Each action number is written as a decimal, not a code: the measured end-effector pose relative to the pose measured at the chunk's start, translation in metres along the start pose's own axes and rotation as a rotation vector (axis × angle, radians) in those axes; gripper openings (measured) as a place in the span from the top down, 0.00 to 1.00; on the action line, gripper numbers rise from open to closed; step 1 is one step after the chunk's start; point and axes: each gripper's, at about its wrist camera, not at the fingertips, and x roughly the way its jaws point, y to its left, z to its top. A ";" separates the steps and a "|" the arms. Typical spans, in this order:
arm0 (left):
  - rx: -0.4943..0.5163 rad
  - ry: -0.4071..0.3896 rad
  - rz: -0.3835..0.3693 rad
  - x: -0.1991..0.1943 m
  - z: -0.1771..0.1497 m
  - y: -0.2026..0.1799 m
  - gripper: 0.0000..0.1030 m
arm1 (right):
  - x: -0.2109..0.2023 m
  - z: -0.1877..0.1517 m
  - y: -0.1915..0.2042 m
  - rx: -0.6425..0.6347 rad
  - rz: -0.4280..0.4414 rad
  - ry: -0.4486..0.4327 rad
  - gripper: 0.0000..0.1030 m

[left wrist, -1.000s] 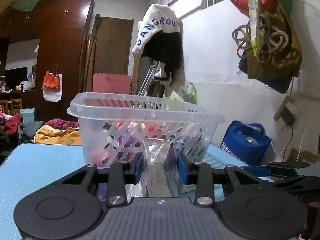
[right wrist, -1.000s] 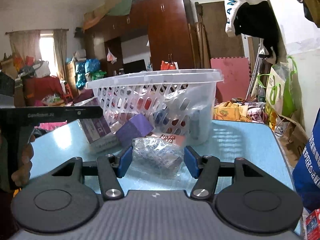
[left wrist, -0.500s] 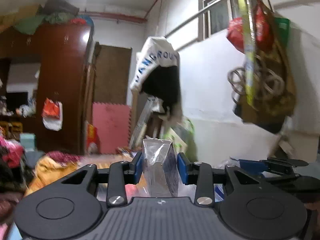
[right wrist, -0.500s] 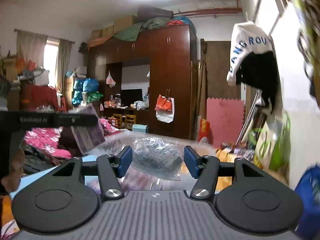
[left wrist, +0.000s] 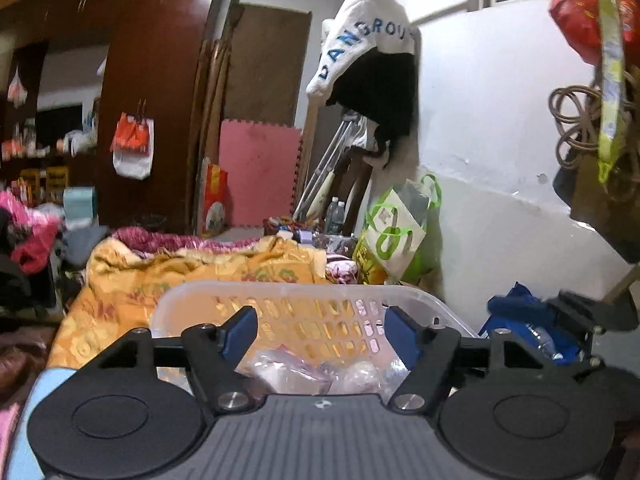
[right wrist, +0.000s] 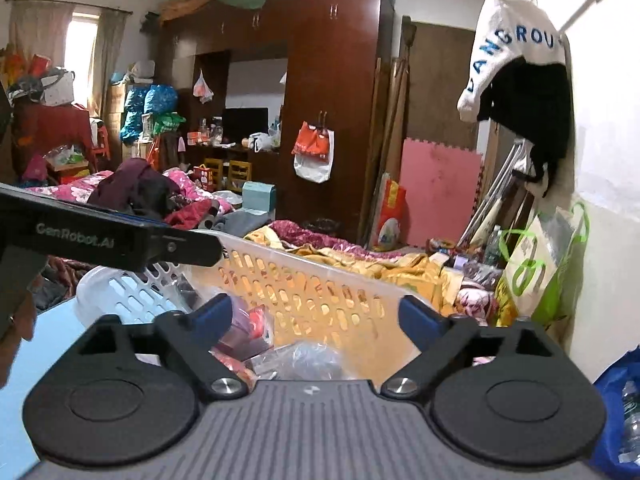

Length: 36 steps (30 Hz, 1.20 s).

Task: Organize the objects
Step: 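Release the clear bag and bagged item into the basket, then grasp the clear bag with the left tool while the right tool grasps the red-printed white box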

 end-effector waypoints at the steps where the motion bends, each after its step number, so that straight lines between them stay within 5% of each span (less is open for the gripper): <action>1: 0.014 -0.023 0.012 -0.011 -0.002 0.000 0.28 | -0.008 -0.001 0.000 0.004 -0.009 -0.008 0.09; 5: 0.083 -0.098 0.016 -0.069 -0.026 -0.002 0.15 | -0.058 -0.013 -0.008 0.066 0.064 -0.079 0.00; 9: 0.122 -0.053 0.054 -0.095 -0.077 0.003 0.11 | -0.096 -0.057 -0.008 0.114 0.106 -0.111 0.00; 15: 0.066 0.122 0.010 -0.061 -0.124 0.016 0.15 | -0.036 -0.100 0.002 0.140 0.132 0.129 0.03; 20: 0.094 0.176 0.031 -0.048 -0.136 0.010 0.15 | -0.004 -0.107 0.022 0.117 0.150 0.212 0.03; 25: 0.109 0.204 0.048 -0.043 -0.142 0.007 0.15 | 0.008 -0.108 0.034 0.080 0.107 0.257 0.09; 27: 0.115 0.215 0.047 -0.043 -0.146 0.007 0.15 | 0.008 -0.114 0.029 0.074 0.087 0.269 0.22; 34: 0.126 0.272 0.074 -0.027 -0.150 0.002 0.16 | -0.025 -0.127 0.007 0.109 0.094 0.219 0.22; 36: 0.119 0.288 0.083 -0.022 -0.149 0.000 0.25 | -0.035 -0.130 0.003 0.123 0.096 0.199 0.22</action>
